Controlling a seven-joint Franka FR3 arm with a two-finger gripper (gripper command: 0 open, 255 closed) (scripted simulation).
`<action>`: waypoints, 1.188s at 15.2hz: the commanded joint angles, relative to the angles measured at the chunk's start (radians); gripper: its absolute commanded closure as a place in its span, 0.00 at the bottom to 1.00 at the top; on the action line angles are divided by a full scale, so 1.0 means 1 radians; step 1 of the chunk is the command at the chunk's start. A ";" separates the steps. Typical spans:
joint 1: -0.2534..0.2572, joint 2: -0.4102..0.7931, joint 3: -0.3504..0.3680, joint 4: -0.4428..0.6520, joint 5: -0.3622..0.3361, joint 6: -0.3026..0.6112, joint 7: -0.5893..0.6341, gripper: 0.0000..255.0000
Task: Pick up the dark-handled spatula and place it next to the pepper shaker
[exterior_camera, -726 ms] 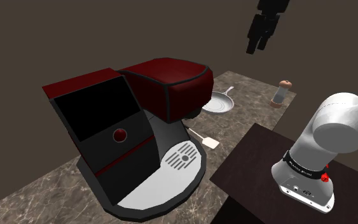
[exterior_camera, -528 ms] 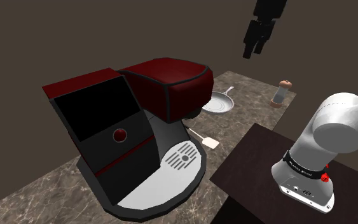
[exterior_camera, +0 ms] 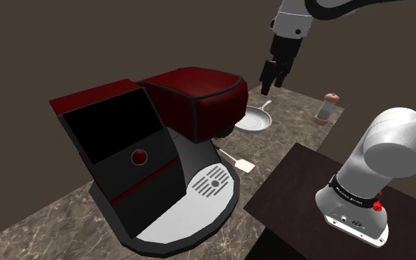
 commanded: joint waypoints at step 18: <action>-0.038 0.602 0.127 -0.152 -0.063 0.777 0.094 0.00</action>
